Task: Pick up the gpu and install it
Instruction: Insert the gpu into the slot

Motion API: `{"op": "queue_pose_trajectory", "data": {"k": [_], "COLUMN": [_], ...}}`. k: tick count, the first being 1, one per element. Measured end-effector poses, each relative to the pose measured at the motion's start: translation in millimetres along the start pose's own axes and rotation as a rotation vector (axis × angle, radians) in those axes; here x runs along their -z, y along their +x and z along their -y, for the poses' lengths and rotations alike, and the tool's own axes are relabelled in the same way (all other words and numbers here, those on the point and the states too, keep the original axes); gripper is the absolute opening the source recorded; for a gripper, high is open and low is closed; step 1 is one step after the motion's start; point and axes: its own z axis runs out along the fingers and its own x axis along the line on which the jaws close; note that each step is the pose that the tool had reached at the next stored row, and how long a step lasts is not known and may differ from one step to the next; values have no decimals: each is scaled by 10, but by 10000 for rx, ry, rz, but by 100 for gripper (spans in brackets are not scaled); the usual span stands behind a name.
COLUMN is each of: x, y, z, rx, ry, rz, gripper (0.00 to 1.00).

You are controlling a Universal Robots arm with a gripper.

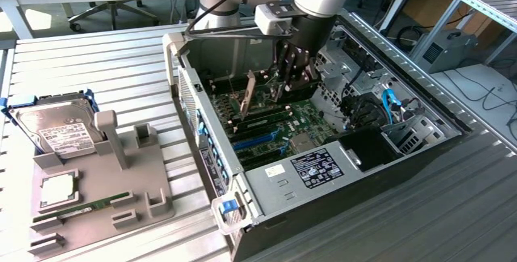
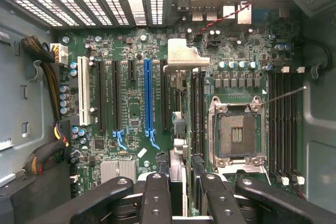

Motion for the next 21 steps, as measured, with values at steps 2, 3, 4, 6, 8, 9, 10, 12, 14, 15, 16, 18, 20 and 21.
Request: {"op": "queue_pose_trajectory", "data": {"k": [2, 3, 4, 6, 8, 9, 10, 12, 14, 15, 16, 18, 20, 21], "x": [-3, -6, -9, -12, -15, -16, -18, -21, -25, -26, -30, -33, -36, -38], "y": [2, 5, 7, 9, 12, 13, 15, 18, 21, 23, 26, 29, 32, 34], "z": [0, 0, 1, 1, 1, 1, 1, 1, 1, 1, 1, 1, 1, 1], "rx": [0, 1, 0, 0, 1, 0, 0, 0, 0, 0, 0, 0, 0, 0], "ry": [0, 0, 0, 0, 0, 0, 0, 0, 0, 0, 0, 0, 0, 0], "rz": [-1, -1, 0, 1, 1, 0, 0, 0, 0, 0, 0, 0, -1, -1], "gripper": [27, 27, 27, 27, 27, 27, 27, 27, 27, 27, 27, 27, 27, 27]}}
